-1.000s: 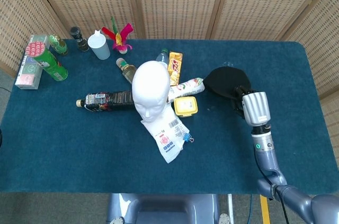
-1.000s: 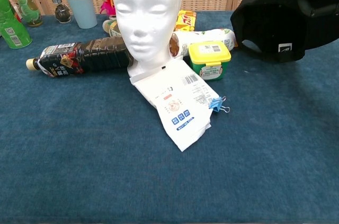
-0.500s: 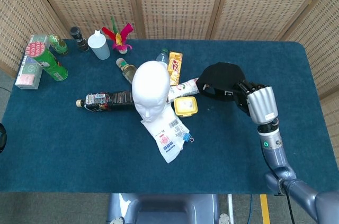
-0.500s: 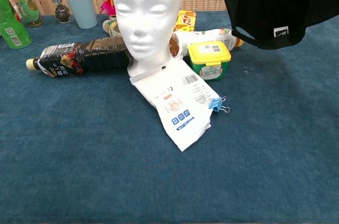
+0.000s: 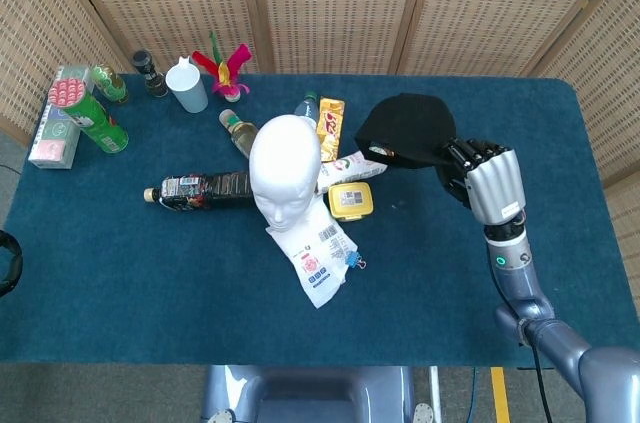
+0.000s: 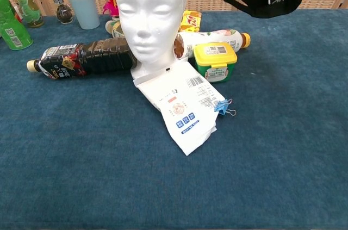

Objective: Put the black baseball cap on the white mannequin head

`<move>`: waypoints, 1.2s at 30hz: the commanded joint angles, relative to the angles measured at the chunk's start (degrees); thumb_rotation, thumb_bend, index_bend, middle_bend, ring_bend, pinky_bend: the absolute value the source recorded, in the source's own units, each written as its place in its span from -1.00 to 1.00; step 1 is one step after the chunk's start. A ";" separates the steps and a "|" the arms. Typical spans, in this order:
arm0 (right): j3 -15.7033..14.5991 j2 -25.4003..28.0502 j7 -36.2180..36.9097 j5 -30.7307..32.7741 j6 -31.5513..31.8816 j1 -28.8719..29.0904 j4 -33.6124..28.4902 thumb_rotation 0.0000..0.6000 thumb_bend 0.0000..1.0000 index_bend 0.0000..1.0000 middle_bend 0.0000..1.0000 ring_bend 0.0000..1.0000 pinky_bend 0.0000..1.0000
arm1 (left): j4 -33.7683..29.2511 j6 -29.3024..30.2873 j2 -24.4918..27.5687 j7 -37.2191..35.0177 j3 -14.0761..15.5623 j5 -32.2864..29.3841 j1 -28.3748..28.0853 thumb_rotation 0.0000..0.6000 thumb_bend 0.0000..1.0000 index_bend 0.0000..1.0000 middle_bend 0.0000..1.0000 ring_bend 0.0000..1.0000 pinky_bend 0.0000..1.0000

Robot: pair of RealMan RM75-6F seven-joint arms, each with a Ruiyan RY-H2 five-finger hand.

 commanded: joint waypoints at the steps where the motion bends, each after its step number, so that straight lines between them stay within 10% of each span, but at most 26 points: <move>1: 0.55 -0.65 0.68 -0.05 0.70 1.58 1.19 1.00 0.07 0.22 0.23 0.47 0.80 | -0.27 -0.21 -0.13 0.31 0.06 -0.14 -0.08 1.00 -0.40 0.26 -0.02 -0.25 -0.22; 36: 1.04 -6.96 4.24 3.54 -6.40 15.84 14.02 1.00 0.05 0.22 0.23 0.47 0.77 | -0.21 -0.09 0.17 0.85 0.58 -2.95 1.87 1.00 -0.40 0.26 -0.02 -0.25 -0.22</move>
